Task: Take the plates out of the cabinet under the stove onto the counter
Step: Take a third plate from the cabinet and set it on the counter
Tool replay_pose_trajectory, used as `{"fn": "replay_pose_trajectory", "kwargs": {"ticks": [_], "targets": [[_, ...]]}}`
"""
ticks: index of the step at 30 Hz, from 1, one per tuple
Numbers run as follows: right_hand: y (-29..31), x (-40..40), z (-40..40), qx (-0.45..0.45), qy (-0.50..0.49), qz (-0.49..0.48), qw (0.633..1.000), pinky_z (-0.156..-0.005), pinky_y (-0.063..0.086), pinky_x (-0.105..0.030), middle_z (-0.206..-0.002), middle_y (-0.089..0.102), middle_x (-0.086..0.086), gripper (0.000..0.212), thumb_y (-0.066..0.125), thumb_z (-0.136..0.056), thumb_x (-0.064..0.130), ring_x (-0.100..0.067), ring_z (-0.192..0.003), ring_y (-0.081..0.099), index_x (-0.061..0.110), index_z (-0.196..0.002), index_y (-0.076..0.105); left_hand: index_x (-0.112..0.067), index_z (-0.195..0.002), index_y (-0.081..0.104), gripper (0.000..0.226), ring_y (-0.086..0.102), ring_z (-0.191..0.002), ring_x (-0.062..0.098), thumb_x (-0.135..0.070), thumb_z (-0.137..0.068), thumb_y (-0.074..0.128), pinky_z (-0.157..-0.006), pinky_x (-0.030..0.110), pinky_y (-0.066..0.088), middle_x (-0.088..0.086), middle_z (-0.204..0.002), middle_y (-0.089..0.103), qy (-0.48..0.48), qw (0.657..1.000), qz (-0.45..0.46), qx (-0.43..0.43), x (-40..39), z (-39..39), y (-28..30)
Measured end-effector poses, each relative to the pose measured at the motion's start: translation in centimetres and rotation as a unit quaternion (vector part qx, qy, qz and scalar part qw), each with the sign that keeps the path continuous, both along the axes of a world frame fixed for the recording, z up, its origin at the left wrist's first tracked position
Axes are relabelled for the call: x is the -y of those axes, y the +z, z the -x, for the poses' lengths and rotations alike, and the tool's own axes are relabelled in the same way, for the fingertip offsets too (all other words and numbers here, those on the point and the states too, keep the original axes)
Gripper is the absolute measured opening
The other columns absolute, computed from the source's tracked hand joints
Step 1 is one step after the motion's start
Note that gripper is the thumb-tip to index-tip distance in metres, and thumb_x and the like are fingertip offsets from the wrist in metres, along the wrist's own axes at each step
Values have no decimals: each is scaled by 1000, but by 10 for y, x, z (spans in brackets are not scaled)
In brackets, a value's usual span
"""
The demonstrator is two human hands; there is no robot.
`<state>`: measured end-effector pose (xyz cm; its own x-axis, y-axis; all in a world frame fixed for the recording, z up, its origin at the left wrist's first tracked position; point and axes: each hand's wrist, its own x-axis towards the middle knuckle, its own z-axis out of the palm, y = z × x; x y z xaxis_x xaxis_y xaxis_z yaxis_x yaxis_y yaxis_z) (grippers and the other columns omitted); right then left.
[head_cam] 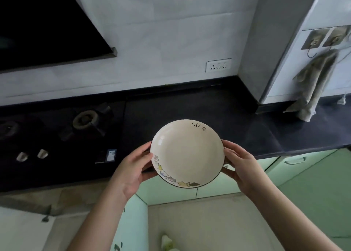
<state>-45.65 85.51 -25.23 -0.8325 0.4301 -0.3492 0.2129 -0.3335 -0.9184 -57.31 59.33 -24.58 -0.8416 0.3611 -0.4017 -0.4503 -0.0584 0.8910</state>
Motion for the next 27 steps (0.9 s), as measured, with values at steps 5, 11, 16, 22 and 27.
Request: {"fn": "replay_pose_trajectory", "kwargs": {"ticks": [5, 11, 16, 22, 27], "targets": [[-2, 26, 66, 4, 21, -3, 1000, -65, 59, -29, -102, 76, -1, 24, 52, -99, 15, -19, -90, 73, 24, -113, 69, -29, -125, 65, 36, 68, -108, 17, -10, -96, 58, -70, 38, 61, -1, -118, 72, 26, 1000, -14, 3, 34, 48, -10], [-10, 57, 128, 24, 44, -21, 999, -63, 59, -27, -100, 76, 4, 22, 53, -99, 17, -15, -88, 73, 27, -110, 70, -34, -121, 67, 35, 66, -112, 18, -11, -97, 58, -72, 39, 59, 0, -120, 71, 48, 998, -16, 26, 68, 101, -26], [-26, 68, 163, 47, 47, -21, 998, -65, 59, -28, -101, 76, 2, 24, 51, -99, 14, -19, -90, 73, 26, -112, 68, -27, -130, 62, 38, 65, -113, 20, -8, -97, 57, -67, 35, 58, 3, -125, 68, 63, 997, -9, 46, 75, 133, -40], [-53, 55, 207, 78, 55, -24, 995, -61, 59, -28, -95, 75, 6, 23, 54, -97, 14, -15, -84, 73, 28, -111, 67, -22, -135, 58, 42, 62, -118, 24, -4, -97, 56, -76, 43, 58, 7, -129, 64, 70, 996, -3, 60, 65, 172, -67], [-78, 38, 247, 114, 63, -29, 991, -63, 59, -29, -104, 72, 3, 23, 57, -95, 14, -17, -90, 71, 29, -111, 65, -23, -136, 57, 42, 60, -120, 24, -5, -97, 57, -78, 44, 58, 6, -133, 61, 90, 993, 19, 69, 46, 204, -99]]}}
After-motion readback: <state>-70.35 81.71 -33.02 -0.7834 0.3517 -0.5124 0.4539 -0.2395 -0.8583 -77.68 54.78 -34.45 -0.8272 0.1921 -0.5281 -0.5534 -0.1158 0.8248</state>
